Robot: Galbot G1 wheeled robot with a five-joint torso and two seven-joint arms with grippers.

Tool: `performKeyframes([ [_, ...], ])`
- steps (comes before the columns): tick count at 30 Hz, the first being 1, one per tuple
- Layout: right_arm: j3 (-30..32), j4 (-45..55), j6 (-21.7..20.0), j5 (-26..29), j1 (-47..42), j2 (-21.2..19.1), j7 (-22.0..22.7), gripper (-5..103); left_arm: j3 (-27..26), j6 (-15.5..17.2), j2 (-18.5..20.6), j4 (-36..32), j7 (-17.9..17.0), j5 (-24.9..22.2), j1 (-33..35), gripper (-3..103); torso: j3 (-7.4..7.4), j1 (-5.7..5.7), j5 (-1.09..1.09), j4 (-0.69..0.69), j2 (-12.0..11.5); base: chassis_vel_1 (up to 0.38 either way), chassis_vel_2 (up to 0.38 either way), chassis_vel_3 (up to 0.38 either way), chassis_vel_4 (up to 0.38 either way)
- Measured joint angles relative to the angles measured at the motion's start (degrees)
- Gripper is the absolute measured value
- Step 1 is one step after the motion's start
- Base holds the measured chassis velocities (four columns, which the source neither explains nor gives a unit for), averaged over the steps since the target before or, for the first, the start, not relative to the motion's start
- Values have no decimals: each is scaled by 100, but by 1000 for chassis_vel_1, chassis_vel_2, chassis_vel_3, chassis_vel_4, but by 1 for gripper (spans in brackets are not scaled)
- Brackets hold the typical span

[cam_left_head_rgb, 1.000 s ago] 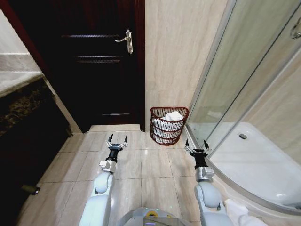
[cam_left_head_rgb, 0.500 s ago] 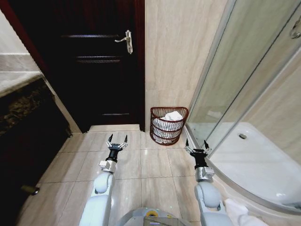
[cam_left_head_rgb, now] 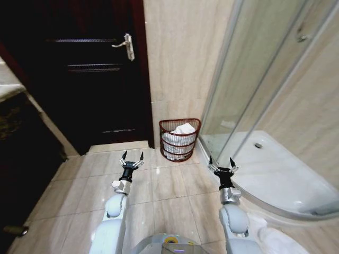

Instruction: Discard the used towel into the hamper.

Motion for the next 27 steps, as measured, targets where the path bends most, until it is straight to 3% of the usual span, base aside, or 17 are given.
performKeyframes([
  [27,0,0,0,0,0,0,0,100,0,0,0,0,0,0,0,100,0,0,0,1,0,-116,-121,-126,-126],
])
